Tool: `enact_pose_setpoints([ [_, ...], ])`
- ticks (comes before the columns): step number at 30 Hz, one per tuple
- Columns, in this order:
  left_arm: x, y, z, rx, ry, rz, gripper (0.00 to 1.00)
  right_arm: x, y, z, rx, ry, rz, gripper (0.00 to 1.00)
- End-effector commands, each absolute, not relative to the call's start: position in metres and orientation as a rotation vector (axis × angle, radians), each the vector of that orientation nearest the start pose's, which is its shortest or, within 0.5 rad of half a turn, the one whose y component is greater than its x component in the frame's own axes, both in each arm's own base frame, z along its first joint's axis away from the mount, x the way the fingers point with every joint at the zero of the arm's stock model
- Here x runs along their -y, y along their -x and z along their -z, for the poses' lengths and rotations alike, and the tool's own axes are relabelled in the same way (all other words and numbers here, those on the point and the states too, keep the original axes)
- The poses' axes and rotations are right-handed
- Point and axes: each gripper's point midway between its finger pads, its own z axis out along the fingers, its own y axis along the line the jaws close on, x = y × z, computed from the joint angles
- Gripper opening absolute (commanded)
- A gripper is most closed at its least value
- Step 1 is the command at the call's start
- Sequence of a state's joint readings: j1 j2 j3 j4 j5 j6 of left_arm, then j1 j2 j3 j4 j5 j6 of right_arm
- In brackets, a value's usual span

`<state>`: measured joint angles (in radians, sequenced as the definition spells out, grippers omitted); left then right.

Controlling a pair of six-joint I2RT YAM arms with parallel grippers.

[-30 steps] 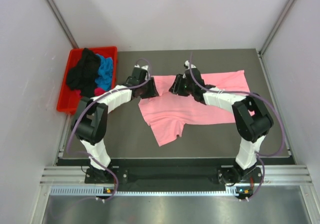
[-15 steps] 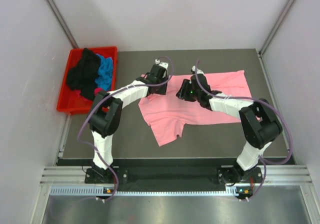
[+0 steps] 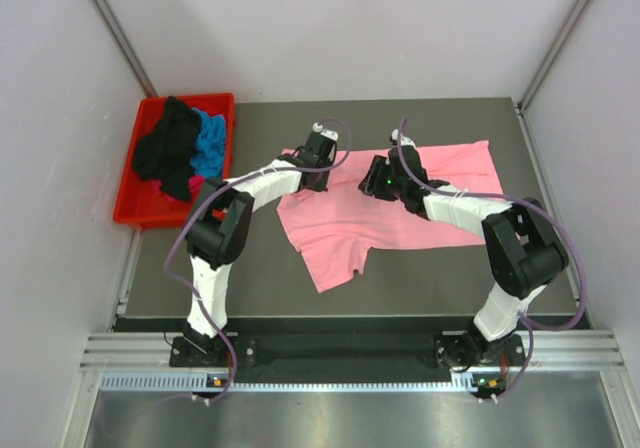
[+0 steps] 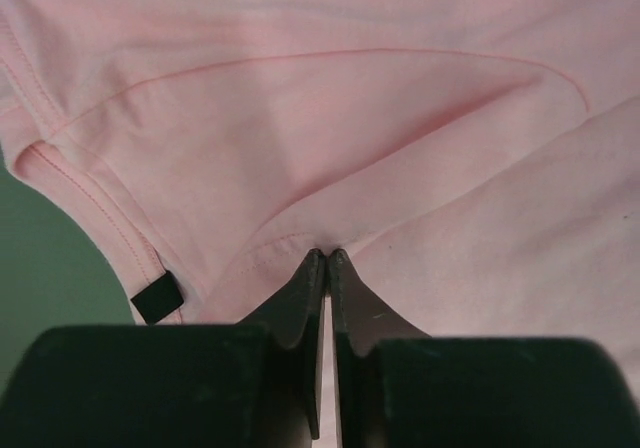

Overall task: Fold and stack the t-shirts
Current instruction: Fold the tshirt

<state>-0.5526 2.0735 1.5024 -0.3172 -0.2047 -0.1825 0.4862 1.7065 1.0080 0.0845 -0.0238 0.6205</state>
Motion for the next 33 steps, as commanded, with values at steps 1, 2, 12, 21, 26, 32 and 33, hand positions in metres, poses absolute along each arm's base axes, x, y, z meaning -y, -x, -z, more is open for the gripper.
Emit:
enact_pose_setpoints([
  [1,0.250,-0.467,-0.071,-2.336,-0.332,0.071,0.05,-0.243,-0.410,-0.123,-2.157,-0.126,-0.670,0.43],
  [2,0.250,-0.468,-0.072,-2.337,-0.324,0.071,0.02,-0.244,-0.411,-0.122,-2.159,-0.126,-0.671,0.43],
  [12,0.239,-0.488,-0.067,-2.423,-0.184,0.234,0.00,-0.248,-0.410,-0.110,-2.186,-0.120,-0.686,0.43],
  [21,0.231,-0.496,-0.061,-2.460,-0.149,0.250,0.06,-0.252,-0.411,-0.106,-2.199,-0.108,-0.690,0.43],
  [26,0.228,-0.498,-0.070,-2.451,-0.142,0.229,0.26,-0.250,-0.411,-0.103,-2.204,-0.114,-0.683,0.43],
  [32,0.224,-0.497,-0.115,-2.354,-0.109,0.250,0.30,-0.256,-0.416,-0.091,-2.208,-0.135,-0.712,0.43],
  [33,0.224,-0.494,-0.124,-2.341,-0.111,0.264,0.30,-0.259,-0.416,-0.088,-2.210,-0.158,-0.731,0.43],
])
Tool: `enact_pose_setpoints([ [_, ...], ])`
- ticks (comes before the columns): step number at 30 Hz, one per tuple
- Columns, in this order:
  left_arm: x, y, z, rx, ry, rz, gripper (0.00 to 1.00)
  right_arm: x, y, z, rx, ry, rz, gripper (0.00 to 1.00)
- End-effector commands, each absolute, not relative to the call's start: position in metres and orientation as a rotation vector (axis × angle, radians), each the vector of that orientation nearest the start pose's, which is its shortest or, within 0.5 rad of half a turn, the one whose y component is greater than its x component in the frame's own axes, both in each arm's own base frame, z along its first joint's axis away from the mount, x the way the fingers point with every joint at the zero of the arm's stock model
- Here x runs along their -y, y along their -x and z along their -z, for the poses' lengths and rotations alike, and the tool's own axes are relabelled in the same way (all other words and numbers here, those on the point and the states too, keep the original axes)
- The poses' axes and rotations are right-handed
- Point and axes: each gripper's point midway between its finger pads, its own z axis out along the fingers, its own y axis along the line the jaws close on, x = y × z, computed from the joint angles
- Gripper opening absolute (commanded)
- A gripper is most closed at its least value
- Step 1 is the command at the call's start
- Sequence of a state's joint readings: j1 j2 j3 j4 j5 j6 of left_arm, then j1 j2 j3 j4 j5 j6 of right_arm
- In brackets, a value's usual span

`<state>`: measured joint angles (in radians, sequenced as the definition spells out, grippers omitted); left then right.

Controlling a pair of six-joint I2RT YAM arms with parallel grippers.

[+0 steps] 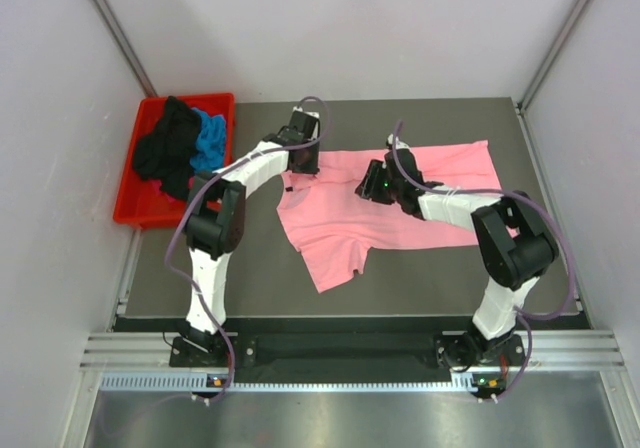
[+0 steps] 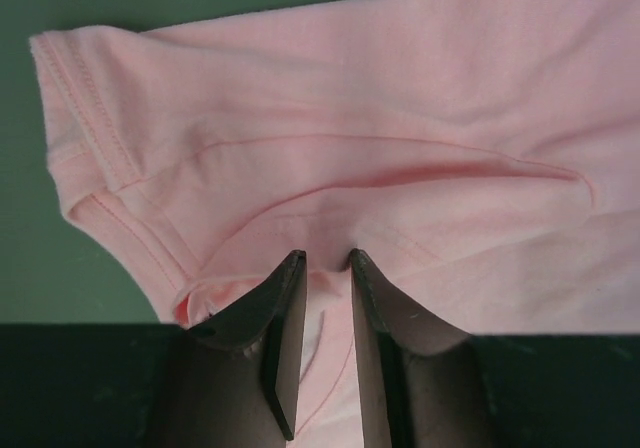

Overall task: Fold and stack the t-shirts
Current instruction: Fold the tshirt

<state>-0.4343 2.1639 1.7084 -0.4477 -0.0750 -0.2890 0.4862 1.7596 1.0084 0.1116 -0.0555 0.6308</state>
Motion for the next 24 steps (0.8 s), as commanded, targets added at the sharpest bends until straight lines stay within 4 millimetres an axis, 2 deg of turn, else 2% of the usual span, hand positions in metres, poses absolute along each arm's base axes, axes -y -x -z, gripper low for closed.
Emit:
enact_pose_setpoints([
  [1,0.226,-0.491,-0.129,-2.334,-0.117,0.280,0.30,-0.261,-0.415,-0.086,-2.211,-0.166,-0.746,0.43],
  [5,0.240,-0.471,-0.135,-2.327,-0.170,0.381,0.29,-0.269,-0.417,-0.087,-2.187,-0.201,-0.784,0.42],
  [7,0.249,-0.463,-0.129,-2.339,-0.203,0.435,0.29,-0.269,-0.422,-0.085,-2.174,-0.225,-0.789,0.42],
  [12,0.252,-0.452,-0.100,-2.398,-0.198,0.463,0.29,-0.265,-0.420,-0.083,-2.170,-0.244,-0.776,0.42],
  [19,0.251,-0.468,-0.082,-2.385,-0.096,0.440,0.35,-0.257,-0.415,-0.090,-2.157,-0.239,-0.743,0.42],
  [24,0.252,-0.480,-0.081,-2.368,-0.046,0.441,0.40,-0.256,-0.414,-0.096,-2.152,-0.222,-0.736,0.42],
])
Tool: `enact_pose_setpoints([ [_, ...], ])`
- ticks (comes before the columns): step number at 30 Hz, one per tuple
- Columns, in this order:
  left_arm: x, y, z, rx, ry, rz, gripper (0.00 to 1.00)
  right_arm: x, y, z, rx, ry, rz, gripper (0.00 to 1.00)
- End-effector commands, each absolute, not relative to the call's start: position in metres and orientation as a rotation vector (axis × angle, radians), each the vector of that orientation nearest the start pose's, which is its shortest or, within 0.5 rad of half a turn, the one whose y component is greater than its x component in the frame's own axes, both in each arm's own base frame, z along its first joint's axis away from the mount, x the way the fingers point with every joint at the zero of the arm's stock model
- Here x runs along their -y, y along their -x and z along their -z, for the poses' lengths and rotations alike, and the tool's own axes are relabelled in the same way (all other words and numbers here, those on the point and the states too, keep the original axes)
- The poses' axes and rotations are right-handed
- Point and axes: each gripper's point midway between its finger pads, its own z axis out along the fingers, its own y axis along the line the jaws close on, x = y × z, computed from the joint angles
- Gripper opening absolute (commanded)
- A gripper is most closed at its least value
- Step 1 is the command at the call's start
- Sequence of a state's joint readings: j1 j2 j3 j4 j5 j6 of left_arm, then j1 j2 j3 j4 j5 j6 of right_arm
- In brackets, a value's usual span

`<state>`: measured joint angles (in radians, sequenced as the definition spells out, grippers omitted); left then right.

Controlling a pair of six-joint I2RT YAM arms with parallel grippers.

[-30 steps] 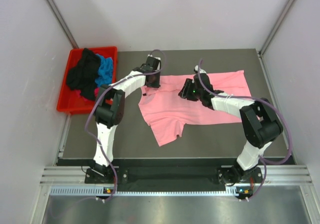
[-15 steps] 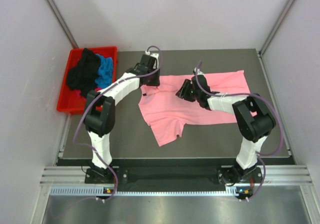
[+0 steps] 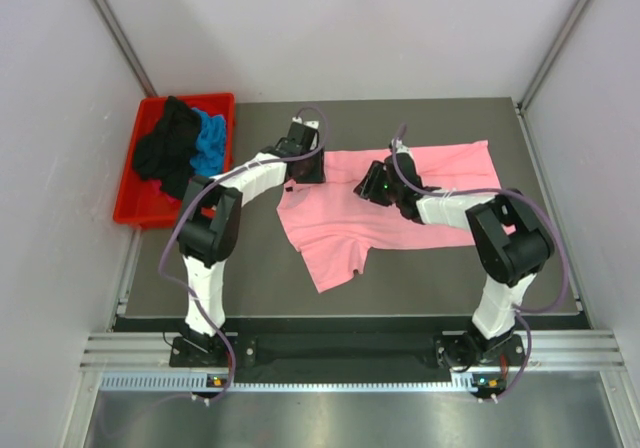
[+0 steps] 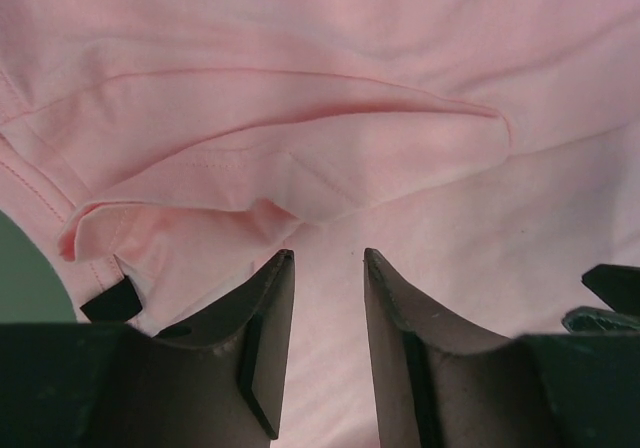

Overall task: Fold and stack the t-shirts
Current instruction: Fold the tshirt

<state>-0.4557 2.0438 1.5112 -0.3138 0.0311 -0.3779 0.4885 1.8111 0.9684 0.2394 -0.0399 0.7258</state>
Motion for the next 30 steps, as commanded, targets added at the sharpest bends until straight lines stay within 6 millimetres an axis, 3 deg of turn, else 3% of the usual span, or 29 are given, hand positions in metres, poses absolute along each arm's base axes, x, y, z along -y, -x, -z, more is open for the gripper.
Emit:
enact_pose_setpoints([
  [1,0.253,-0.483,-0.080,-2.365,-0.040,0.443,0.40,-0.255,-0.413,-0.096,-2.152,-0.219,-0.734,0.42],
  [12,0.252,-0.497,-0.072,-2.347,-0.007,0.407,0.40,-0.254,-0.412,-0.110,-2.107,-0.219,-0.755,0.42],
  [21,0.250,-0.501,-0.069,-2.337,-0.011,0.391,0.38,-0.255,-0.413,-0.102,-2.117,-0.218,-0.754,0.43],
  [30,0.253,-0.502,-0.068,-2.339,-0.018,0.402,0.32,-0.256,-0.416,-0.107,-2.112,-0.214,-0.752,0.42],
])
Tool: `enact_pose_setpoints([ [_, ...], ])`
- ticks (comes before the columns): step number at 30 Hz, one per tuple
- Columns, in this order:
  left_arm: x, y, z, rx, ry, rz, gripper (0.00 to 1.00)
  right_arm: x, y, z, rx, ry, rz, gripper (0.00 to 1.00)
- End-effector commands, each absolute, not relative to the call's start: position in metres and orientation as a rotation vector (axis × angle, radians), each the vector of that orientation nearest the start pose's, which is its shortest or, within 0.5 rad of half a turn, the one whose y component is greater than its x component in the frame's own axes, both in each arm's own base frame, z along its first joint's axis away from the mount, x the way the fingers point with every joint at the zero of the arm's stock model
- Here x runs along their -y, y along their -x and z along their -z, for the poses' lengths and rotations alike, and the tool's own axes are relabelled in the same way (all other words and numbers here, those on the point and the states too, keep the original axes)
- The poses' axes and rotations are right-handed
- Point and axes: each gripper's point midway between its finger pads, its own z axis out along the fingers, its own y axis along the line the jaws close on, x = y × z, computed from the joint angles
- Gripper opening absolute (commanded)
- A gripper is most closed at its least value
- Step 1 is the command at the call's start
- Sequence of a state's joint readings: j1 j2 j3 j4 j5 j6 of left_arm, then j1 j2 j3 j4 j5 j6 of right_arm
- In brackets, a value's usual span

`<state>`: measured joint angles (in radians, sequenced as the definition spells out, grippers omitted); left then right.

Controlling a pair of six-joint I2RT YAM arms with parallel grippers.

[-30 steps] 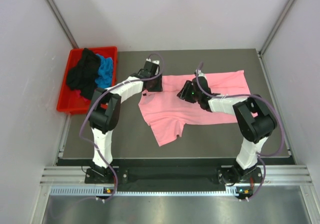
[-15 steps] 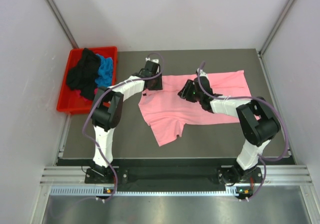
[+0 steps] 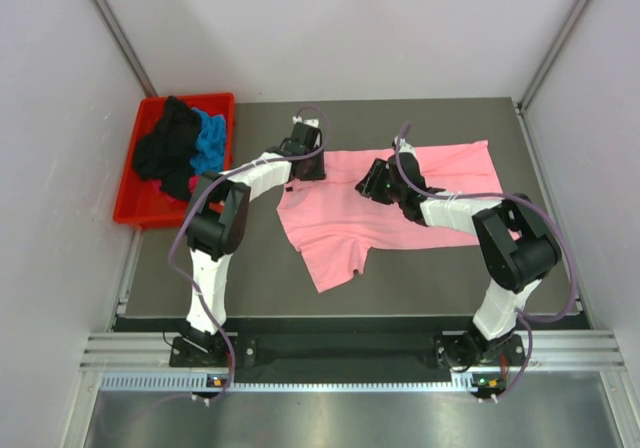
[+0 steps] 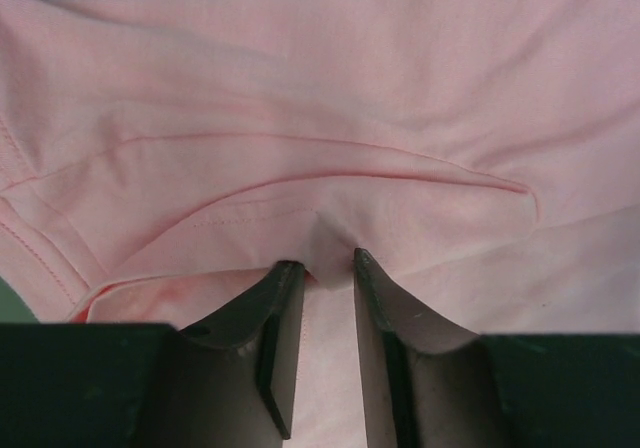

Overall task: Fold and stack the t-shirts
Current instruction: Fold the tshirt

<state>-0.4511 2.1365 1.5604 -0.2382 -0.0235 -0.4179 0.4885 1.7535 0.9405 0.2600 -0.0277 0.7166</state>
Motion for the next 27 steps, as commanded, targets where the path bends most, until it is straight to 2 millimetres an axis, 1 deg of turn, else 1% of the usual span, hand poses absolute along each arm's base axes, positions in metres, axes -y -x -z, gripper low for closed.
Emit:
enact_pose_setpoints([
  [1,0.253,-0.503,-0.069,-2.336,-0.018,0.404,0.31,-0.256,-0.416,-0.107,-2.113,-0.212,-0.750,0.42],
  [3,0.254,-0.502,-0.071,-2.337,-0.010,0.414,0.25,-0.256,-0.416,-0.106,-2.117,-0.212,-0.750,0.42],
  [6,0.257,-0.501,-0.078,-2.336,0.000,0.436,0.12,-0.255,-0.415,-0.107,-2.121,-0.209,-0.746,0.42],
  [7,0.258,-0.502,-0.082,-2.331,0.002,0.443,0.04,-0.255,-0.415,-0.108,-2.121,-0.207,-0.745,0.42],
  [8,0.259,-0.501,-0.083,-2.334,0.007,0.451,0.01,-0.255,-0.414,-0.108,-2.123,-0.206,-0.745,0.42],
  [18,0.257,-0.493,-0.100,-2.312,0.068,0.491,0.00,-0.254,-0.405,-0.107,-2.136,-0.205,-0.746,0.42],
  [19,0.257,-0.491,-0.099,-2.315,0.072,0.492,0.00,-0.253,-0.405,-0.108,-2.133,-0.206,-0.749,0.42],
  [20,0.261,-0.489,-0.102,-2.318,0.069,0.528,0.00,-0.254,-0.403,-0.107,-2.136,-0.202,-0.749,0.43],
  [27,0.268,-0.481,-0.119,-2.322,0.104,0.605,0.00,-0.259,-0.398,-0.114,-2.132,-0.179,-0.770,0.43],
])
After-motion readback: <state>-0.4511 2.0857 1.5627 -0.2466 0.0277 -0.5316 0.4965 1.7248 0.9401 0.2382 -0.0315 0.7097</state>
